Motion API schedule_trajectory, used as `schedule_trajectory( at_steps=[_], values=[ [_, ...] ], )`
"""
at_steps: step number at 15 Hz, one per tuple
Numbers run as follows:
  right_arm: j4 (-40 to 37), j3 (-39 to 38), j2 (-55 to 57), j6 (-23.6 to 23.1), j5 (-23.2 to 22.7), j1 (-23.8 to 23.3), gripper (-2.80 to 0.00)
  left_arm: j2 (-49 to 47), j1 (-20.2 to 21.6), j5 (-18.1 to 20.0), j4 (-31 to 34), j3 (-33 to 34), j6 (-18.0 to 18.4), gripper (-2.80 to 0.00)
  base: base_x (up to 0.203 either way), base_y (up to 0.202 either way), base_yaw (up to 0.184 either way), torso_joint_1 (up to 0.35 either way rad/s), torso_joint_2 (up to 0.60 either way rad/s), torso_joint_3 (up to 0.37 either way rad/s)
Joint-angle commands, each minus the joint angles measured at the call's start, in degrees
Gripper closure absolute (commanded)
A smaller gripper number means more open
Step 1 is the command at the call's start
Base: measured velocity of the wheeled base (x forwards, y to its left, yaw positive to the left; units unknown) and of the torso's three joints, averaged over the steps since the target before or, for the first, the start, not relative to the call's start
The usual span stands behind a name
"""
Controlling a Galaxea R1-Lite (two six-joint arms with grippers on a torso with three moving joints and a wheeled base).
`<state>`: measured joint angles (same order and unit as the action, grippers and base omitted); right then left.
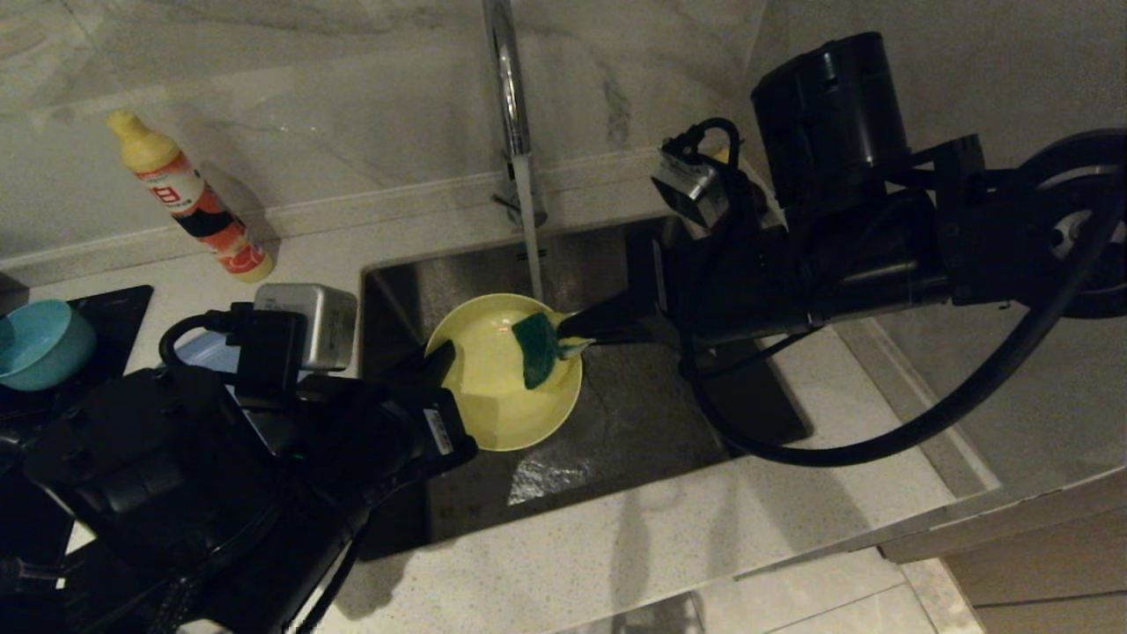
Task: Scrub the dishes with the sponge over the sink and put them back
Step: Wipe the bowl
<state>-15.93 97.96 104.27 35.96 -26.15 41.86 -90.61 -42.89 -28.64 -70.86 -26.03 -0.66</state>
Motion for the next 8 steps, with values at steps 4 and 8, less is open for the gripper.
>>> schedule_trajectory(
  at_steps=[4,8],
  values=[
    [-0.15,0.72,-0.40,0.07,-0.47,1.08,0.00,-1.23,-0.09,-0.02,-0.42,0.36,0.04,0.00,0.000,0.000,0.000,0.000,0.00,0.000],
    [-0.40,-0.48,-2.71,0.00,-0.39,2.52,0.00,-2.20,0.08,-0.10,-0.50,-0.25,-1.10,0.00,0.000,0.000,0.000,0.000,0.00,0.000]
  ],
)
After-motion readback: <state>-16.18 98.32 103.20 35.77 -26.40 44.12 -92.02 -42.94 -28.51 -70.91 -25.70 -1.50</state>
